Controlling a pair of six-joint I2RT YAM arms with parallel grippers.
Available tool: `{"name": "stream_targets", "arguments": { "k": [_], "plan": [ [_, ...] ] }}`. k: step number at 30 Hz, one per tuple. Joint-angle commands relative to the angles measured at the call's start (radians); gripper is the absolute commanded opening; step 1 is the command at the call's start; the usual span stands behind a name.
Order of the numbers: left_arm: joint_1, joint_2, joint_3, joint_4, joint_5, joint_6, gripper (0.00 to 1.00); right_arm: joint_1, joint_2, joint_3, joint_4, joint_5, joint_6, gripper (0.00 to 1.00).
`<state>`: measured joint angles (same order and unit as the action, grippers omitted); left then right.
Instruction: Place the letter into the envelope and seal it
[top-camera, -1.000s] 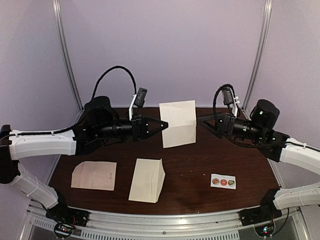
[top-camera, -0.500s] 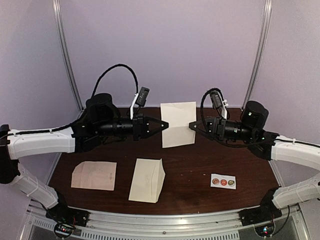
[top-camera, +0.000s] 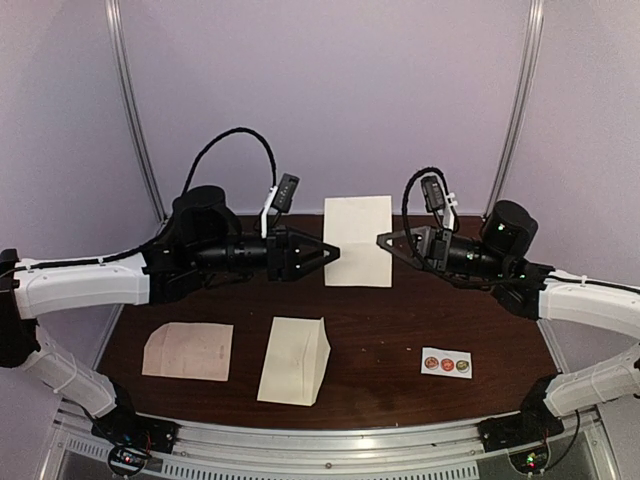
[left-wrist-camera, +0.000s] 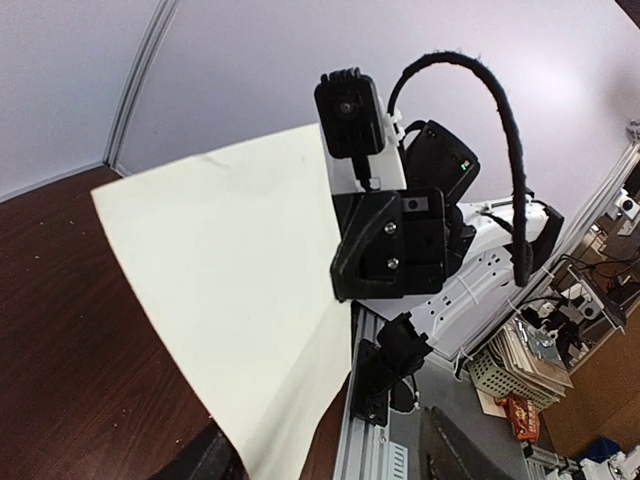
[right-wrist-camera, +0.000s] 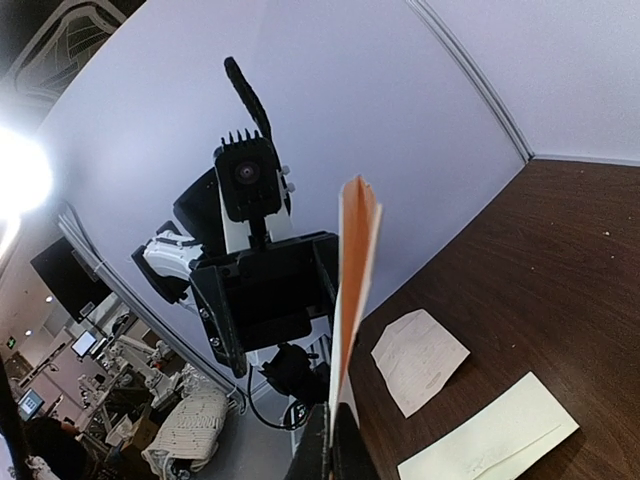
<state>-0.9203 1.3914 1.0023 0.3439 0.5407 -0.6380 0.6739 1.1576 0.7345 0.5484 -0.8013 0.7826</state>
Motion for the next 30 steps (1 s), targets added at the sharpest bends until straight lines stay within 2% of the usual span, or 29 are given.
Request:
{"name": "stream_targets", "arguments": {
  "k": [1,6,16,18,22,25,28,30],
  "plan": [
    [-0.005,-0.008,-0.022,0.090,0.027,-0.018,0.60,0.004,0.010,0.005,0.038,0.045,0.022,0.00],
    [-0.006,-0.012,-0.049,0.144,0.028,-0.038,0.41,0.004,0.016,0.008,0.030,0.064,0.031,0.00],
    [-0.006,-0.011,-0.062,0.160,0.005,-0.050,0.26,0.002,0.031,0.009,0.013,0.099,0.050,0.00],
    [-0.006,-0.008,-0.061,0.158,-0.010,-0.053,0.21,0.002,0.033,0.009,0.005,0.101,0.048,0.00],
    [-0.006,-0.010,-0.050,0.123,-0.072,-0.042,0.03,0.003,0.019,0.009,-0.017,0.111,0.037,0.00],
    [-0.005,-0.016,-0.027,0.067,-0.109,-0.014,0.00,0.003,-0.002,0.018,-0.056,0.127,0.011,0.00],
    [-0.003,-0.014,0.031,-0.047,-0.150,0.044,0.00,0.000,-0.028,0.039,-0.135,0.184,-0.039,0.08],
    [0.002,0.001,0.095,-0.166,-0.163,0.110,0.00,-0.005,-0.058,0.055,-0.222,0.278,-0.079,0.21]
  ]
}}
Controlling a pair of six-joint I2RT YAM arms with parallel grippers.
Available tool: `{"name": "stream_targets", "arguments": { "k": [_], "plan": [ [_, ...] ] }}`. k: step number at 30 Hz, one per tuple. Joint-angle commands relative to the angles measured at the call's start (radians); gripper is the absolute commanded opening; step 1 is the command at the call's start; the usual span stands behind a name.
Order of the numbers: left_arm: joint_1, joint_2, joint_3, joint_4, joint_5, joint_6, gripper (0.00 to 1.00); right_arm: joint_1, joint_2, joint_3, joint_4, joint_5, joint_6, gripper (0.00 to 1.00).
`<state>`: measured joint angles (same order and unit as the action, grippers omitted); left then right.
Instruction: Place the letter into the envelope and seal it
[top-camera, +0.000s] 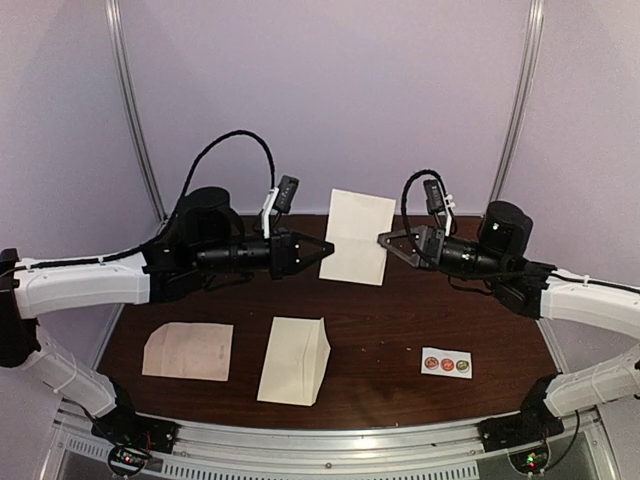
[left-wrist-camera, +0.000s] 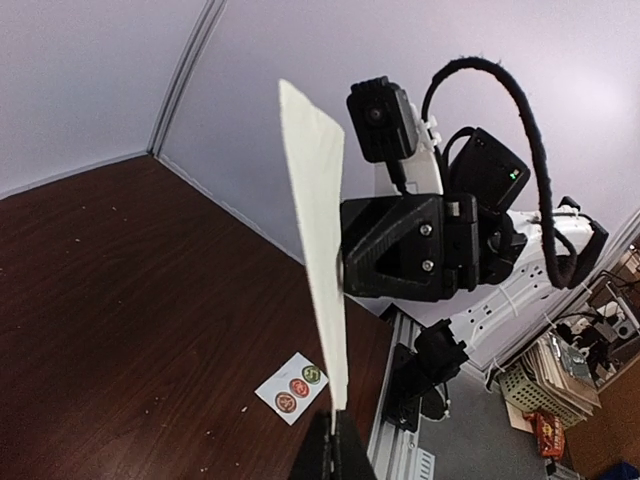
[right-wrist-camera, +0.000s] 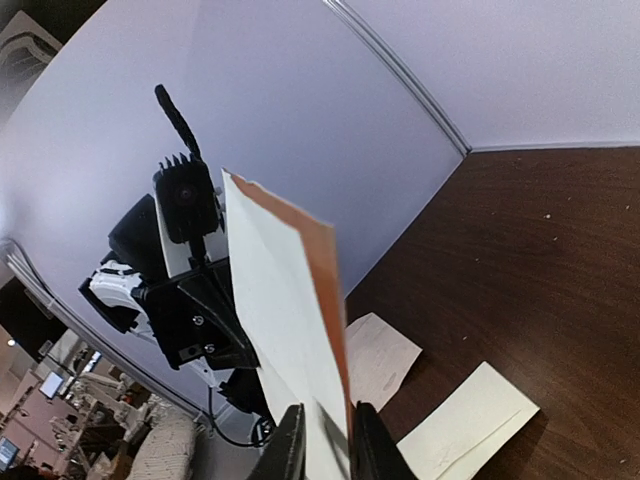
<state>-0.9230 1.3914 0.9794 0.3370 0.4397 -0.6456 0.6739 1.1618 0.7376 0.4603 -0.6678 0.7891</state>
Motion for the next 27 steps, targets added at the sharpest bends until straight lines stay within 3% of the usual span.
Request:
{"name": "stream_targets", "arguments": {
  "k": [1,4,7,11,14,20,24,27],
  "plan": [
    [0.011,0.011,0.153,-0.216,-0.060,0.155,0.00,-0.009,-0.077,0.057,-0.183,0.184,-0.112,0.29],
    [0.053,0.046,0.242,-0.359,-0.003,0.251,0.00,-0.016,-0.119,0.074,-0.274,0.292,-0.179,0.49],
    [0.119,0.082,0.308,-0.441,0.117,0.345,0.00,-0.018,-0.145,0.100,-0.343,0.358,-0.253,0.62],
    [0.174,0.128,0.384,-0.542,0.229,0.500,0.00,-0.018,-0.154,0.158,-0.394,0.351,-0.349,0.70],
    [0.175,0.130,0.387,-0.595,0.258,0.601,0.00,-0.017,-0.136,0.201,-0.407,0.238,-0.413,0.74],
    [0.174,0.066,0.295,-0.575,0.271,0.665,0.00,0.027,-0.028,0.322,-0.491,0.055,-0.500,0.72],
    [0.174,0.070,0.272,-0.564,0.331,0.661,0.00,0.065,0.039,0.381,-0.526,0.023,-0.527,0.53],
    [0.174,0.093,0.277,-0.563,0.365,0.651,0.00,0.097,0.088,0.426,-0.584,0.020,-0.556,0.49]
  ]
}}
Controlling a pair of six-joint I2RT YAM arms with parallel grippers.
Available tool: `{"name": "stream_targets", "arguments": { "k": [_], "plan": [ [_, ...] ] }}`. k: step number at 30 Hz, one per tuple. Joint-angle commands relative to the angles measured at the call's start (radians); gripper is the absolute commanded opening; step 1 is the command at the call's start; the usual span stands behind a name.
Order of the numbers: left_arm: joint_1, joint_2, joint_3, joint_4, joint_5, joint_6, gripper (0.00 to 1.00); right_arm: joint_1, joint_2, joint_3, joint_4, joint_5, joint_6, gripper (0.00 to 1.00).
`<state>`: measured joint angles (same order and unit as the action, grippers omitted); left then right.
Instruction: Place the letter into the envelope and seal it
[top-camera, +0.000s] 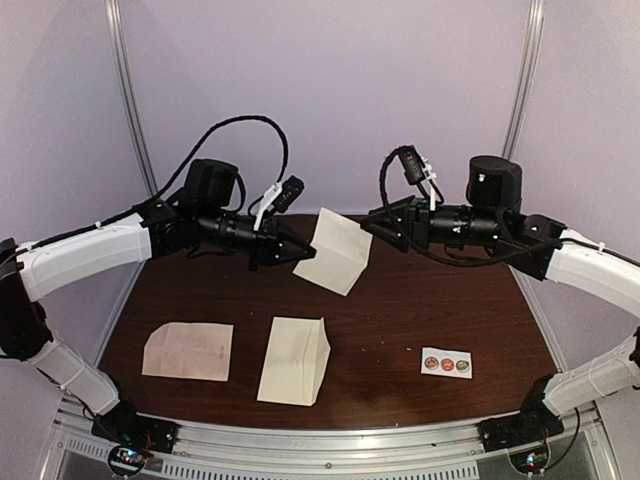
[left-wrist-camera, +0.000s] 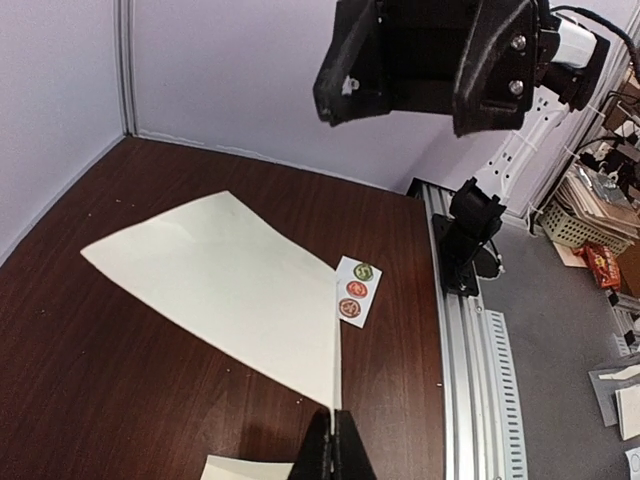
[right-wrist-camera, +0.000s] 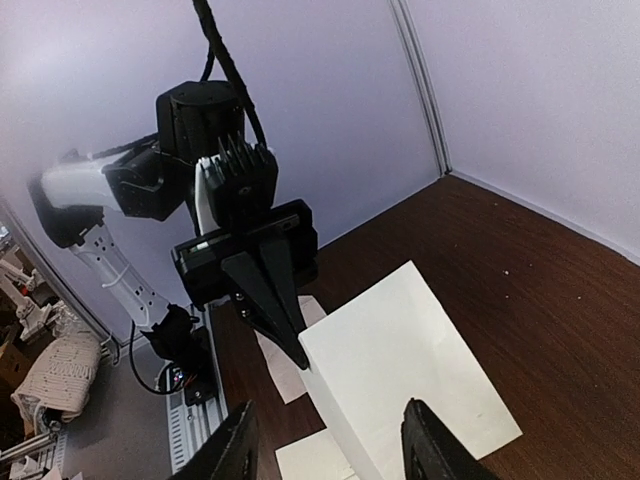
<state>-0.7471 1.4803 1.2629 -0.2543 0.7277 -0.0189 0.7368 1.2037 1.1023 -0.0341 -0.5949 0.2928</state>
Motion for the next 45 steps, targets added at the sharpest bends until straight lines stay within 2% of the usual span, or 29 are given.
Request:
{"name": "stream_targets", "arguments": {
  "k": [1,7,15,23,30,34,37,42,43,45],
  "plan": [
    [-0.001,0.008,-0.007,0.029,0.084,0.022,0.00,0.044,0.061,0.075,-0.111,-0.053,-0.069,0.48],
    [-0.002,0.008,-0.007,0.029,0.119,0.022,0.00,0.073,0.104,0.068,-0.135,-0.074,-0.082,0.48],
    [-0.002,0.021,0.001,0.028,0.192,0.022,0.00,0.085,0.139,0.059,-0.122,-0.089,-0.092,0.58],
    [-0.002,0.024,0.001,0.023,0.213,0.022,0.00,0.100,0.166,0.072,-0.133,-0.104,-0.104,0.56],
    [-0.002,0.022,0.003,0.017,0.210,0.027,0.00,0.125,0.191,0.079,-0.134,-0.101,-0.107,0.46],
    [-0.001,0.018,0.005,0.001,0.181,0.042,0.00,0.126,0.192,0.081,-0.138,-0.100,-0.111,0.36],
    [-0.002,0.015,0.006,-0.001,0.171,0.046,0.00,0.127,0.188,0.080,-0.137,-0.092,-0.108,0.26],
    [-0.001,0.019,0.010,-0.012,0.152,0.049,0.00,0.127,0.189,0.080,-0.137,-0.086,-0.104,0.00],
    [-0.001,0.017,0.014,-0.017,0.133,0.052,0.00,0.127,0.188,0.079,-0.139,-0.084,-0.104,0.00],
    [-0.001,0.003,0.014,-0.022,0.084,0.061,0.16,0.127,0.183,0.075,-0.143,-0.086,-0.107,0.00]
  ]
}}
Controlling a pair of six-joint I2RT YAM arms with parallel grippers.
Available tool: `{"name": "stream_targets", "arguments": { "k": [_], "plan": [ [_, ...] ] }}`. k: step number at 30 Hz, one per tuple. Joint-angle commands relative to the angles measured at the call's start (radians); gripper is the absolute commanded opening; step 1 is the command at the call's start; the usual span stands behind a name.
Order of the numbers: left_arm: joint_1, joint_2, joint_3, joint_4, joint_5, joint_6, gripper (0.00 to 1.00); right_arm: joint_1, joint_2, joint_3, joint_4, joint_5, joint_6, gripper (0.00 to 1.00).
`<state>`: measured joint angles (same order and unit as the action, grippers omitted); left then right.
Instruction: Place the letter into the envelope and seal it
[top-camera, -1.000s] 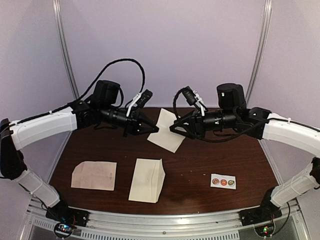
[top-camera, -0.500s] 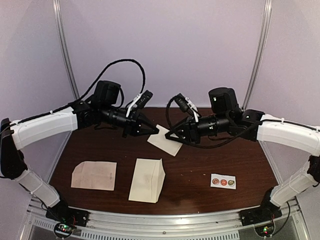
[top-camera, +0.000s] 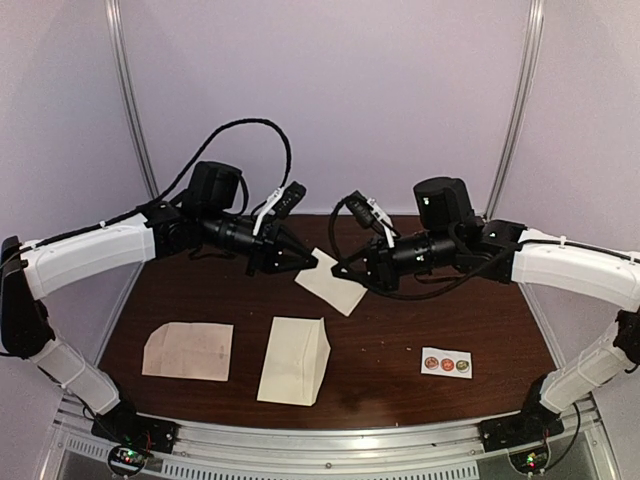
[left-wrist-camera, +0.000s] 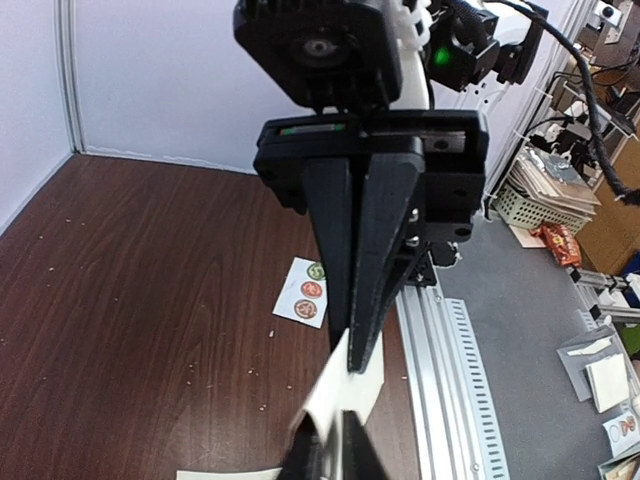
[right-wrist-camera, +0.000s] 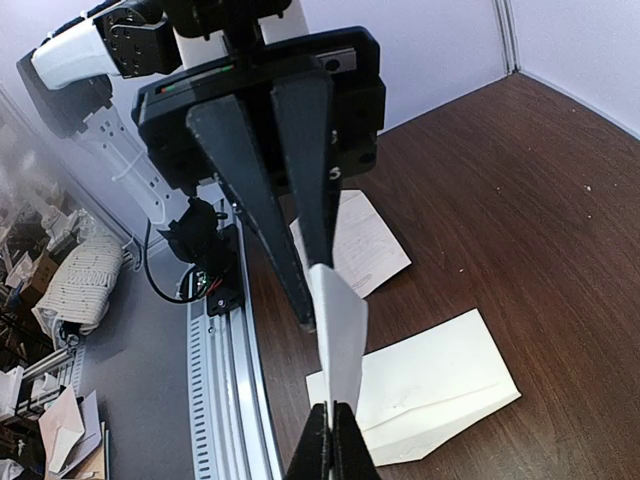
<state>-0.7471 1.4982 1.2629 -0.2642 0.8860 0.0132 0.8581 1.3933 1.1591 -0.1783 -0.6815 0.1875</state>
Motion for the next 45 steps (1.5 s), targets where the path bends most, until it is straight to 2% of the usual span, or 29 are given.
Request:
{"name": "stream_targets", "arguments": {
  "k": [1,3,7,10,13,15,18,24,25,26,31,34,38,45],
  "plan": [
    [-0.001,-0.024,0.012,-0.013,-0.098,0.035,0.28,0.005,-0.009,0.018,-0.003,-0.001,-0.003,0.00],
    [-0.001,-0.052,0.003,-0.010,-0.137,0.040,0.45,0.005,-0.011,0.021,-0.014,-0.011,-0.007,0.00],
    [-0.001,-0.065,-0.008,-0.001,-0.161,0.041,0.64,0.006,-0.005,0.038,-0.046,-0.051,-0.015,0.00],
    [-0.001,-0.040,-0.001,0.000,-0.118,0.034,0.70,0.011,0.007,0.053,-0.063,-0.083,-0.023,0.00],
    [-0.004,-0.013,0.003,-0.001,-0.051,0.028,0.71,0.020,0.017,0.064,-0.071,-0.090,-0.031,0.00],
    [-0.010,-0.004,0.002,-0.002,-0.026,0.028,0.64,0.022,0.025,0.068,-0.071,-0.090,-0.034,0.00],
    [-0.016,-0.001,0.003,-0.001,-0.008,0.030,0.48,0.022,0.037,0.074,-0.073,-0.092,-0.036,0.00],
    [-0.017,0.002,0.009,-0.002,0.019,0.027,0.02,0.024,0.043,0.080,-0.064,-0.049,-0.031,0.00],
    [-0.015,-0.003,0.011,-0.002,0.020,0.026,0.00,0.023,0.035,0.075,-0.052,-0.028,-0.025,0.00],
    [-0.015,-0.009,0.012,-0.002,0.022,0.027,0.00,0.023,0.023,0.067,-0.034,-0.007,-0.017,0.00],
    [0.002,-0.059,-0.032,0.084,0.023,-0.028,0.00,0.013,-0.064,-0.021,0.127,0.052,0.052,0.38],
    [0.023,-0.109,-0.090,0.209,0.020,-0.112,0.00,0.003,-0.112,-0.115,0.290,0.092,0.141,0.51],
    [0.046,-0.179,-0.137,0.308,-0.015,-0.157,0.00,0.002,-0.129,-0.237,0.549,0.076,0.286,0.56],
    [0.051,-0.245,-0.180,0.383,-0.030,-0.188,0.00,0.009,-0.067,-0.236,0.651,0.033,0.354,0.59]
  ]
}}
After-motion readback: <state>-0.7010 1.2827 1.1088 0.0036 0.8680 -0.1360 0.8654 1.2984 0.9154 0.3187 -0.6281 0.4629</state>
